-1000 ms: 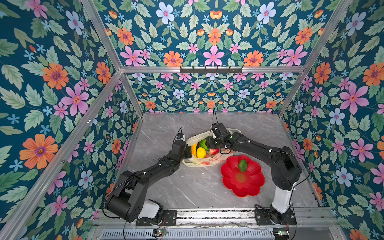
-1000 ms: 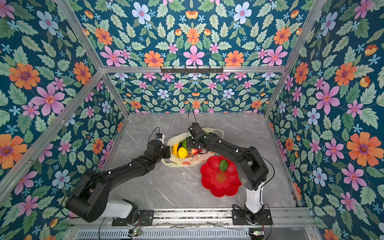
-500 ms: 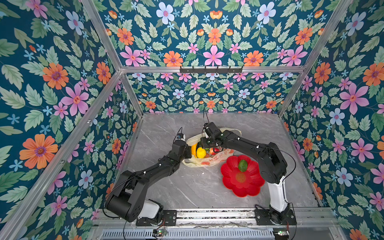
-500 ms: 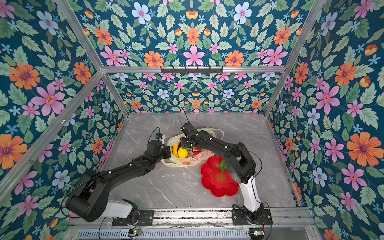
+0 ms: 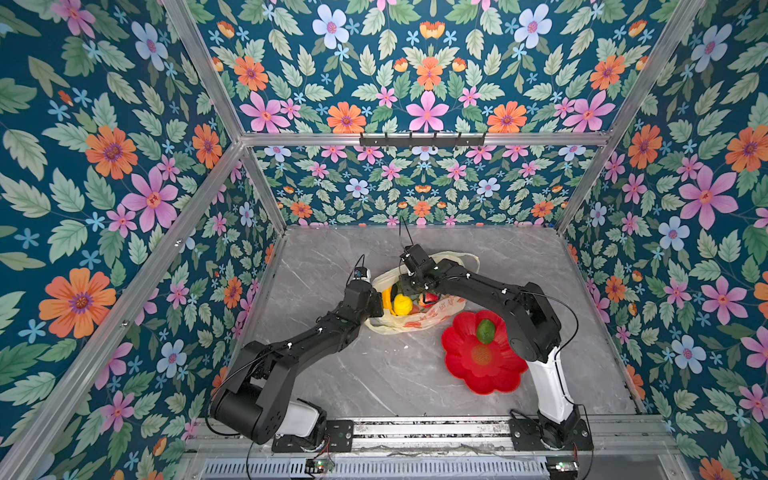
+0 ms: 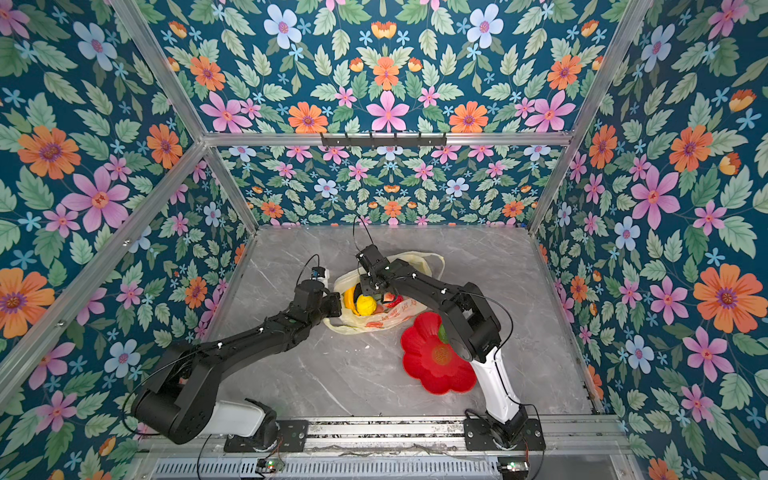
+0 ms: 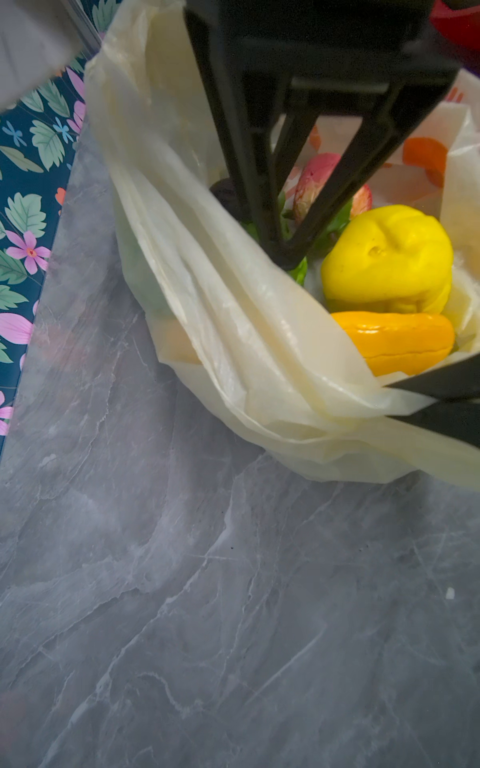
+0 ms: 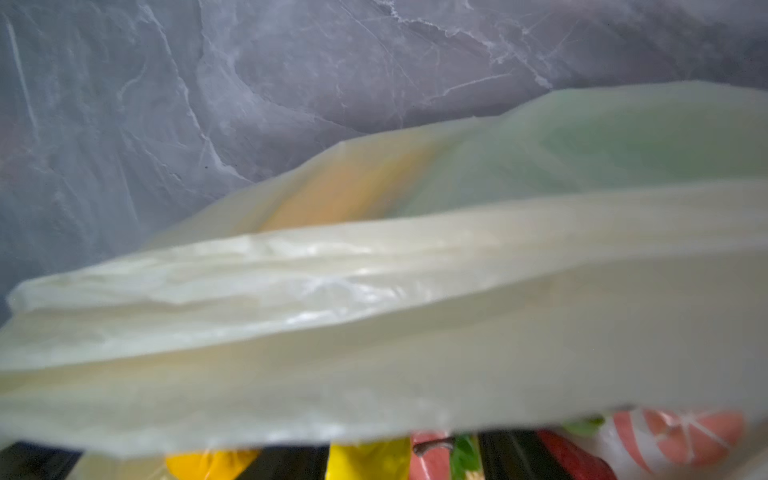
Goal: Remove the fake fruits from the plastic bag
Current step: 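Move the right gripper back into the bag mouth beside the left gripper, then grasp the light green custard apple inside the bag with the right gripper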
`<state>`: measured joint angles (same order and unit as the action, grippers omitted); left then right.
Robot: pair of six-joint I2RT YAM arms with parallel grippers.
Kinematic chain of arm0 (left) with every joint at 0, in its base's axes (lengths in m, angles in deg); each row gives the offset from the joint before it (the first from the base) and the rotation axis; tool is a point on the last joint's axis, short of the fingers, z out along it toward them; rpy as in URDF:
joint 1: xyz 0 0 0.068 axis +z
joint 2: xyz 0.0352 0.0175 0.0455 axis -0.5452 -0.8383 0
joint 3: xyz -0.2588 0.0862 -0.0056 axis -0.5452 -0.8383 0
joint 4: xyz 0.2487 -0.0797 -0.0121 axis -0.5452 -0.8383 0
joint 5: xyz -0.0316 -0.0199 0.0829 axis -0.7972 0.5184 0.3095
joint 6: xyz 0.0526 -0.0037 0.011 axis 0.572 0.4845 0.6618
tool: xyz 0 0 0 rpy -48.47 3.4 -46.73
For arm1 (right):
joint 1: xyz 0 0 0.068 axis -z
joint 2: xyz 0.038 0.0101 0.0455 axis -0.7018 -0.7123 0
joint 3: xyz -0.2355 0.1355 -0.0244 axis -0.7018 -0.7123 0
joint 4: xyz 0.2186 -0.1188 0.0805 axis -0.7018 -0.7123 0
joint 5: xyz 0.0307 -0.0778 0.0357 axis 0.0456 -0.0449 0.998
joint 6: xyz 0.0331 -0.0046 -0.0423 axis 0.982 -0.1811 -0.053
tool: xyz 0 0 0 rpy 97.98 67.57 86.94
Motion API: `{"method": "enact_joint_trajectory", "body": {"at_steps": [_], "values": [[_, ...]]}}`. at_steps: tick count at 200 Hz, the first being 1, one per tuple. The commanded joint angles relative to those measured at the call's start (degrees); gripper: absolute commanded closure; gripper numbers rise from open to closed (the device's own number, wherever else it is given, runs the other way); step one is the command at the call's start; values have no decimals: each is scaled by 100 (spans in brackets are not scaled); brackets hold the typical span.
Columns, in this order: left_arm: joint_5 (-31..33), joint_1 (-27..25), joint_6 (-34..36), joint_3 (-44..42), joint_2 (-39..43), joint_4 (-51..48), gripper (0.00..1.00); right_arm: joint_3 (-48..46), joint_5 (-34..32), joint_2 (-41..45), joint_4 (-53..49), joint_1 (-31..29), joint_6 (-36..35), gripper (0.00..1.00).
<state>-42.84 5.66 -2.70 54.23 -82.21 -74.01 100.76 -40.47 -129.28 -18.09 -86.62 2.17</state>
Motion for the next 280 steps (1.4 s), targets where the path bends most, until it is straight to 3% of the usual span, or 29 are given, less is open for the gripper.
{"method": "enact_joint_trajectory", "body": {"at_steps": [1, 70, 126, 175, 228, 280], "values": [[-25, -9, -9, 14, -16, 11, 94, 107, -221, -98, -296, -2, -107, 41], [-41, -5, -14, 14, 2, 11, 94, 501, -270, -397, -339, -12, -6, 25], [-42, -5, -13, 10, 39, 2, 94, 1104, -619, -891, -764, -13, 168, 20], [-41, -5, -5, 0, 45, 2, 94, 1573, -895, -1176, -1088, -9, 224, 20], [-32, -13, -4, 10, 53, -6, 94, 1602, -1013, -1115, -1124, -6, 225, 34], [-32, -13, 5, 16, 26, -13, 93, 1129, -577, -434, -1044, -14, 229, 37]]}}
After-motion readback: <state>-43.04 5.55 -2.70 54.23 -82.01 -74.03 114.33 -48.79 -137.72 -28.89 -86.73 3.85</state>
